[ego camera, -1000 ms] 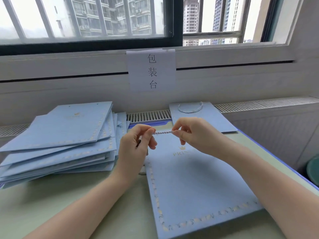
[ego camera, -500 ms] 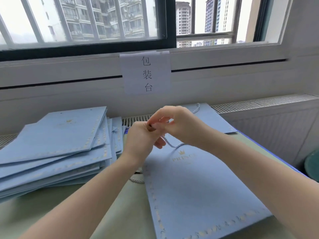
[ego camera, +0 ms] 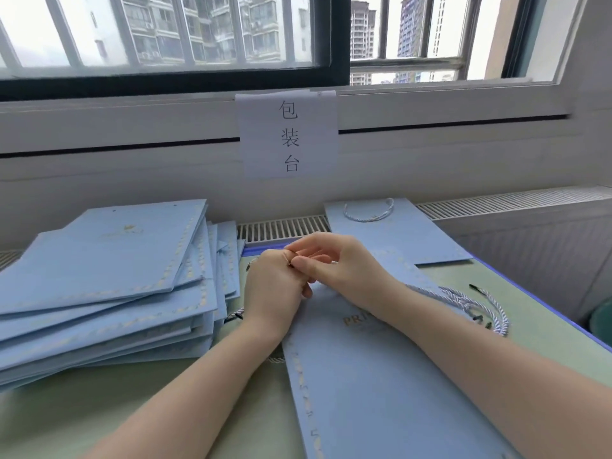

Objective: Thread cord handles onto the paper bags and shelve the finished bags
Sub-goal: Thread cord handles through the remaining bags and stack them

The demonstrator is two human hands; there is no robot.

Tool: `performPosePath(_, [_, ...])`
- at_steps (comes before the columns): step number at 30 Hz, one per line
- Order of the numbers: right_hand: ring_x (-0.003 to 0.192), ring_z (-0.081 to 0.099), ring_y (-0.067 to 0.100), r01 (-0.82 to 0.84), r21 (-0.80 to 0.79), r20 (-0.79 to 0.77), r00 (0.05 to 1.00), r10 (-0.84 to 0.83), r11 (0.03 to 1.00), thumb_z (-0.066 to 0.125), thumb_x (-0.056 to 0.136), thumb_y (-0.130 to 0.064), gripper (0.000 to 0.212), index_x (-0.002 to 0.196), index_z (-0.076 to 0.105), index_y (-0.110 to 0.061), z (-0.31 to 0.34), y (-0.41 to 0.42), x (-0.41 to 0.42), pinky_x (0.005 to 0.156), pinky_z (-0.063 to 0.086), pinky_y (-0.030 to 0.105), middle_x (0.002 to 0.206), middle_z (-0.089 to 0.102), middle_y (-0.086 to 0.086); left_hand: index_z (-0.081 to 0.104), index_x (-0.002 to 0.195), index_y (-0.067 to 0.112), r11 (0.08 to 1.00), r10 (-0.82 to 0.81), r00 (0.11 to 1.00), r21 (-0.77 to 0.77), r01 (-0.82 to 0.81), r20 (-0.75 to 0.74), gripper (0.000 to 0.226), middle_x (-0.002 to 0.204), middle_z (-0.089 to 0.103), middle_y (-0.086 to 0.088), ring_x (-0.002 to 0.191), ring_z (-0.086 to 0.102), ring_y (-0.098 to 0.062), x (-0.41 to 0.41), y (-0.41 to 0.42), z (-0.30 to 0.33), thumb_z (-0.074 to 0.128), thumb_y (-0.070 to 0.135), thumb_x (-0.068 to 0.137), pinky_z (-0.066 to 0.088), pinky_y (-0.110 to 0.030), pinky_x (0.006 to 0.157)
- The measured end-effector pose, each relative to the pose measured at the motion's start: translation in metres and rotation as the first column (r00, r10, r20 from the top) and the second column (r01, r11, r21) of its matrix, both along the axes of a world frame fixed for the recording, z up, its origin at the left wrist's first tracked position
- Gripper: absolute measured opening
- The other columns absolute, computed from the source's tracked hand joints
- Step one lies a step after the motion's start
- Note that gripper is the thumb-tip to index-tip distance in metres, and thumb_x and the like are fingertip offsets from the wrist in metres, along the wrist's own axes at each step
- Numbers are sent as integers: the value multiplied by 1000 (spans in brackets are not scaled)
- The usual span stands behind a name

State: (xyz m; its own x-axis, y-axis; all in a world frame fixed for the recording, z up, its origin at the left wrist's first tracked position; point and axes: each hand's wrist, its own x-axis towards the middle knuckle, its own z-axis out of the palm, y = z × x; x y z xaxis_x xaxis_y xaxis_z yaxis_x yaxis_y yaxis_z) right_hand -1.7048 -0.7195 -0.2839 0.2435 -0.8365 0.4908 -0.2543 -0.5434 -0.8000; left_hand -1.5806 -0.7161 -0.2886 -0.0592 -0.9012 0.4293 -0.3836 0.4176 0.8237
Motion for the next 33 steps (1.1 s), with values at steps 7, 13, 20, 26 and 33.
performPosePath(7, [72, 62, 9, 30, -158, -122, 991, -50, 987, 68, 84, -3, 9, 92, 72, -7, -5, 7, 3, 66, 47, 17, 93, 55, 4, 63, 45, 16, 999, -45, 999, 2, 44, 13, 41, 42, 57, 0, 42, 47, -2, 12, -7, -4, 64, 5, 84, 38, -15, 48])
performPosePath(13, [89, 50, 0, 82, -248, -275, 950, -151, 965, 67, 85, -14, 5, 91, 66, -12, -14, -2, -1, 78, 35, 6, 96, 52, -2, 73, 82, 13, 993, -51, 987, -93, 66, 155, 28, 76, 69, 10, 76, 63, -4, 11, -8, -9, 54, -9, 82, 49, -19, 72])
performPosePath(20, [65, 52, -2, 232, -203, -201, 941, -272, 951, 47, 94, -1, 18, 92, 58, -15, -10, 2, -5, 62, 38, 13, 73, 58, -12, 67, 92, 11, 982, -11, 993, -185, 33, 119, 20, 71, 67, 8, 74, 64, -11, 7, -7, -16, 48, 14, 95, 50, -35, 73])
performPosePath(26, [59, 51, 8, 320, -236, -168, 916, -363, 918, 44, 95, -1, 22, 94, 59, -17, -13, -1, -11, 63, 48, 38, 69, 60, -9, 69, 88, 14, 944, 141, 988, -311, -113, 70, 17, 74, 65, 9, 72, 60, -13, 7, -6, -15, 53, 16, 92, 45, -24, 64])
performPosePath(33, [68, 57, 2, 342, -235, -146, 913, -381, 910, 45, 97, -5, 20, 97, 63, -14, -13, 0, -8, 68, 48, 24, 76, 65, -7, 75, 89, 11, 970, 124, 992, -211, -117, 17, 11, 79, 71, 5, 75, 62, -5, 8, -9, -15, 67, 6, 84, 46, -14, 70])
